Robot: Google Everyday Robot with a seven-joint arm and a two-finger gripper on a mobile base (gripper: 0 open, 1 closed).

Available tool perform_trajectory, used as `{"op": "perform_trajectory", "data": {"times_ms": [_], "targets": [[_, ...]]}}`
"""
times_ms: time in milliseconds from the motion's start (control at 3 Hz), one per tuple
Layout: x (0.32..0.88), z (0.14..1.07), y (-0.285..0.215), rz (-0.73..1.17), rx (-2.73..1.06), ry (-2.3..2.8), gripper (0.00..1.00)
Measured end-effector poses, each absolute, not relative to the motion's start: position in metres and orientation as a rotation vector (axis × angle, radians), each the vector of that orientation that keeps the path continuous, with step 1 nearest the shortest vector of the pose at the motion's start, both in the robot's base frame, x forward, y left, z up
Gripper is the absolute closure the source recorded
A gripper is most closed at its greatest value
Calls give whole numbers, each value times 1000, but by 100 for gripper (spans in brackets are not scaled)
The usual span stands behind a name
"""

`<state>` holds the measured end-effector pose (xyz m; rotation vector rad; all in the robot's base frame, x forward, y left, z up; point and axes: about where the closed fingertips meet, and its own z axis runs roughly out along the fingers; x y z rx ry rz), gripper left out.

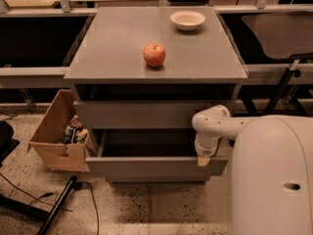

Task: Open middle drawer

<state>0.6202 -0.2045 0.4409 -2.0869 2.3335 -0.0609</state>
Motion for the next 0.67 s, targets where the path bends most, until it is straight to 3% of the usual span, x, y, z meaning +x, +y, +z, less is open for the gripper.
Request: {"op": "perform_trajectory", "data": {"times_ms": [667], "targets": [[601,441,-209,-14,-2102,2369,100]]}}
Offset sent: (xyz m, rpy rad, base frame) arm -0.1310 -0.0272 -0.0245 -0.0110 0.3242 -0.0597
